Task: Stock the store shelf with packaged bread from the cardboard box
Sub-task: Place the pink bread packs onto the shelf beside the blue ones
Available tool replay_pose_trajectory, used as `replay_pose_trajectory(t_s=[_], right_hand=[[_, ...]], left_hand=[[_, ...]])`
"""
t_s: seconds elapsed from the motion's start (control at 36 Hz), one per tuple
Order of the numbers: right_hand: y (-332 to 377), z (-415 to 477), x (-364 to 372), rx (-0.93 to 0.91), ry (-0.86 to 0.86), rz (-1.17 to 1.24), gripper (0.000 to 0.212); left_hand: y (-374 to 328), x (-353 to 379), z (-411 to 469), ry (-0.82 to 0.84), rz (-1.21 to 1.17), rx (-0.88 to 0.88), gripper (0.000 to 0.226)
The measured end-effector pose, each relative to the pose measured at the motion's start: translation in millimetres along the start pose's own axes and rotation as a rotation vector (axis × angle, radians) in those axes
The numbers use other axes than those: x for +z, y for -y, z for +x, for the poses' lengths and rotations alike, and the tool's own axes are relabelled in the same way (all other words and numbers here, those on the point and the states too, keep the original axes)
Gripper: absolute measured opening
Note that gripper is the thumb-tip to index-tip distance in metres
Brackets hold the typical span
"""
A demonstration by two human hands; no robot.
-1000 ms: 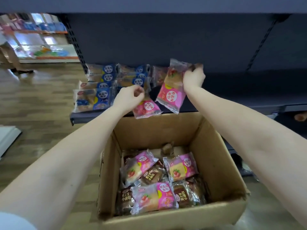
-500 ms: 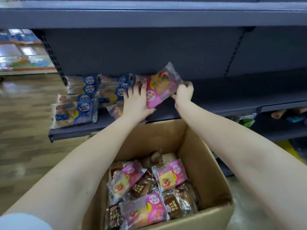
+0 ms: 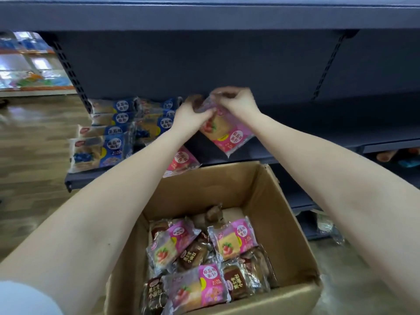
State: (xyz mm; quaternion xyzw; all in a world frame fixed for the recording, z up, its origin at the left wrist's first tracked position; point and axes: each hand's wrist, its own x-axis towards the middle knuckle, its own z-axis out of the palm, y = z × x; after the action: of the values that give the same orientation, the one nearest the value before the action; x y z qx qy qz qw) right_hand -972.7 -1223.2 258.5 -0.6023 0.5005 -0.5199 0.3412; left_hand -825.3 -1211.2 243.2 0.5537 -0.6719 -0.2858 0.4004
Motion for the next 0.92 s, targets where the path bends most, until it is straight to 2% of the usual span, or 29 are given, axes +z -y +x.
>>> replay_pose_trajectory(t_s=[0.06, 0.14, 0.22, 0.28, 0.33, 0.39, 0.5, 0.56, 0.58, 0.64, 0.69, 0.78, 0.83, 0.92], right_hand=[[0, -1, 8, -0.021, 0.057, -0.045, 0.007], [-5, -8, 15, -0.08, 0.055, -0.206, 0.01], [-12, -20, 15, -0.218, 0.107, -0.558, 0.045], [-19, -28, 13, -0.325, 0.213, -0.81, 0.077], [-29, -33, 11, -0.419, 0.297, -1.073, 0.096], [-39, -35, 12, -0.467, 0.312, -1.222, 0.099], [-44, -30, 15, -0.42, 0.283, -1.266, 0.087], [-42, -29, 17, -0.417, 0.293, -1.281, 0.082], [-43, -28, 18, -0.433, 0.29, -1.291, 0.081], [-47, -25, 19, -0.472, 0.256, -1.291, 0.08], [-52, -20, 19, -0.433, 0.224, -1.299, 0.082], [-66, -10, 17, -0.345, 0.158, -1.299, 0.084], [-77, -5, 18, -0.265, 0.137, -1.298, 0.088], [-94, 2, 22, -0.182, 0.163, -1.289, 0.092]], left_hand=[[-3, -2, -2, 0.048, -0.033, -0.051, 0.021], [8, -2, -8, 0.038, -0.14, -0.093, 0.016], [24, -2, -10, -0.018, -0.28, -0.243, 0.014], [31, -4, -8, -0.097, -0.402, -0.339, 0.006], [32, -6, -5, -0.178, -0.533, -0.424, 0.008], [28, -8, -5, -0.213, -0.644, -0.467, 0.011], [22, -4, -10, -0.224, -0.731, -0.476, 0.008], [29, -2, -7, -0.251, -0.624, -0.435, 0.005], [33, -1, -6, -0.253, -0.48, -0.377, 0.007], [42, 0, -3, -0.226, -0.115, -0.253, 0.028], [52, 2, -1, -0.189, 0.143, -0.16, 0.052], [69, 7, 5, -0.149, 0.418, -0.041, 0.061], [78, 10, 9, -0.135, 0.586, -0.038, 0.062], [89, 16, 11, -0.014, 0.67, -0.117, 0.066]])
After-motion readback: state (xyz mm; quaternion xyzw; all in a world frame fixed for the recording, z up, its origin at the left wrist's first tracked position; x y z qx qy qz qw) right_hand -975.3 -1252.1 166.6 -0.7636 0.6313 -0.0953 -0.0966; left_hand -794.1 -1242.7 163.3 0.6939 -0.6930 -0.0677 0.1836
